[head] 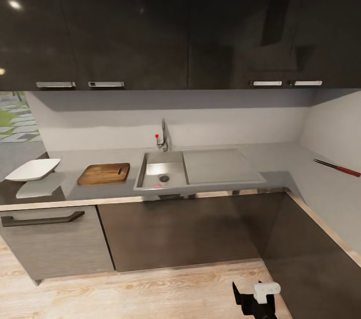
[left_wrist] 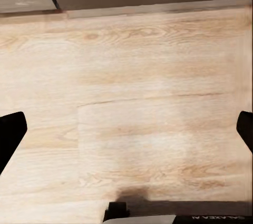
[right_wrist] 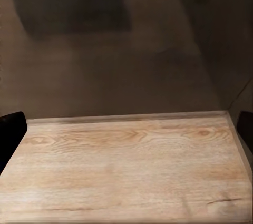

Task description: In the kitchen, take the Vidalia onion out of the sink, dice it on the chopping board with the paring knife, put the diced onion into the bowl on the countertop, then place both the paring knife and the chopping board into the sink.

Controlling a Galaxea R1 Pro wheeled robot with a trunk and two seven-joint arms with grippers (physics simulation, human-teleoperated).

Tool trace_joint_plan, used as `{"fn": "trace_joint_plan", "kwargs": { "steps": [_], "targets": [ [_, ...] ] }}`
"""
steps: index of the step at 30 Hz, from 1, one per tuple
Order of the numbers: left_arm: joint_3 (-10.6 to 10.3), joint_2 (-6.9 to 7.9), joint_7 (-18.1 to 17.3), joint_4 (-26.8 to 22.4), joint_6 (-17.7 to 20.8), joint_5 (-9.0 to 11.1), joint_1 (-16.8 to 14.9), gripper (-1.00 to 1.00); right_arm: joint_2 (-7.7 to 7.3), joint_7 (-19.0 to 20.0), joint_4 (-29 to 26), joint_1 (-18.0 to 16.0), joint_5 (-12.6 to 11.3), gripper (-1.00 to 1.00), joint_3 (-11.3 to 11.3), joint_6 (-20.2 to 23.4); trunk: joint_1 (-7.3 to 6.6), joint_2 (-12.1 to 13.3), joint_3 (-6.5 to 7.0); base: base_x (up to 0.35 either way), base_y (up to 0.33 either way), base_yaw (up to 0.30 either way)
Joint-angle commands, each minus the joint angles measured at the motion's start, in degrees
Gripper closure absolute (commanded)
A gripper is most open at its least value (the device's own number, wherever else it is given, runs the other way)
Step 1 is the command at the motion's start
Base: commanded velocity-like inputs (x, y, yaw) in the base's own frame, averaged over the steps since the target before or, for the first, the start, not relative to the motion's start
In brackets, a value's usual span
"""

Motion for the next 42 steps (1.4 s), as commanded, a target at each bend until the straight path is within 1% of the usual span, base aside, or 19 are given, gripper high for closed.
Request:
{"fn": "trace_joint_plan", "kwargs": {
  "steps": [1,2,5,7,9,12,13,15,18,20,24,26,30,32,34,35,37,38,42],
  "targets": [
    [-0.05,-0.28,0.0,-4.34,4.04,0.06,0.03,-1.0,0.08,0.49,0.0,-0.08,0.47,-1.0,-0.49,-0.26,0.02,-0.09,-0.11,0.0,0.0,0.0],
    [-0.11,-0.5,-0.02,-9.97,8.92,0.08,0.03,-1.0,0.04,0.49,0.04,-0.09,0.48,-1.0,-0.53,-0.25,0.02,-0.09,-0.11,0.0,0.0,0.0],
    [-0.19,-0.75,-0.04,-19.65,15.94,0.12,0.03,-1.0,0.02,0.38,0.1,-0.09,0.48,-1.0,-0.57,-0.26,0.02,-0.09,-0.11,0.0,0.0,0.0],
    [-0.22,-1.01,-0.05,-23.43,17.89,0.15,0.03,-1.0,0.01,0.27,0.12,-0.1,0.48,-1.0,-0.57,-0.26,0.02,-0.09,-0.11,0.0,0.0,0.0],
    [-0.6,-1.75,-0.05,-27.56,19.17,0.17,0.03,-1.0,0.01,0.19,0.14,-0.12,0.48,-1.0,-0.57,-0.28,0.02,-0.09,-0.11,0.0,0.0,0.0],
    [-1.66,-3.25,-0.05,-30.48,19.81,0.16,0.01,-1.0,0.01,0.16,0.14,-0.1,0.48,-1.0,-0.58,-0.3,0.02,-0.09,-0.11,0.0,0.0,0.0],
    [-3.18,-4.33,-0.05,-31.48,20.07,0.13,-0.39,-1.0,0.01,0.15,0.15,-0.11,0.48,-1.0,-0.58,-0.32,0.02,-0.09,-0.11,0.0,0.0,0.0],
    [-4.4,-4.96,-0.05,-32.02,21.55,0.13,-2.14,-1.0,0.01,0.14,0.15,-0.12,0.48,-1.0,-0.58,-0.32,0.02,-0.09,-0.11,0.0,0.0,0.0],
    [-5.92,-5.66,-0.1,-32.4,26.56,0.16,-5.73,-1.0,0.01,0.14,0.15,-0.09,0.48,-1.0,-0.58,-0.31,0.02,-0.09,-0.11,0.0,0.0,0.0],
    [-7.03,-6.28,-0.12,-32.81,28.77,0.18,-7.95,-1.0,0.01,0.14,0.15,-0.1,0.48,-1.0,-0.58,-0.32,0.02,-0.09,-0.11,0.0,0.0,0.0],
    [-8.19,-7.32,-0.06,-33.67,31.02,0.23,-13.6,-1.0,0.01,0.14,0.21,-0.1,0.48,-1.0,-0.58,-0.32,0.02,-0.09,-0.11,0.0,0.0,0.0],
    [-8.29,-7.41,-0.06,-34.01,31.59,0.25,-15.29,-1.0,0.01,0.14,0.22,-0.1,0.48,-1.0,-0.58,-0.32,0.02,-0.09,-0.11,0.0,0.0,0.0],
    [-8.38,-7.92,-0.12,-34.67,35.62,0.35,-20.62,-1.0,0.01,0.14,0.23,-0.08,0.48,-1.0,-0.58,-0.33,0.02,-0.09,-0.11,0.0,0.0,0.0],
    [-8.39,-8.17,-0.11,-34.78,36.1,0.36,-21.69,-1.0,0.01,0.14,0.24,-0.11,0.48,-1.0,-0.58,-0.33,0.02,-0.09,-0.11,0.0,0.0,0.0],
    [-8.43,-8.49,-0.07,-34.76,36.8,0.41,-24.12,-1.0,0.01,0.14,0.24,-0.1,0.48,-1.0,-0.58,-0.33,0.02,-0.09,-0.11,0.0,0.0,0.0],
    [-8.45,-8.58,-0.07,-34.63,37.27,0.43,-25.52,-1.0,0.01,0.14,0.24,-0.11,0.48,-1.0,-0.58,-0.33,0.02,-0.09,-0.11,0.0,0.0,0.0],
    [-8.48,-8.74,-0.01,-33.19,40.1,0.45,-30.54,-1.0,0.01,0.14,0.24,-0.1,0.48,-1.0,-0.58,-0.33,0.02,-0.09,-0.11,0.0,0.0,0.0],
    [-8.48,-8.76,0.0,-32.82,40.5,0.45,-31.39,-1.0,0.01,0.14,0.24,-0.09,0.48,-1.0,-0.58,-0.33,0.02,-0.09,-0.11,0.0,0.0,0.0],
    [-8.49,-8.81,0.03,-28.89,41.82,0.46,-37.73,-1.0,0.01,0.05,0.68,-0.07,0.48,-1.0,-0.58,-0.37,0.02,-0.09,-0.11,0.0,0.0,0.0]
  ]
}}
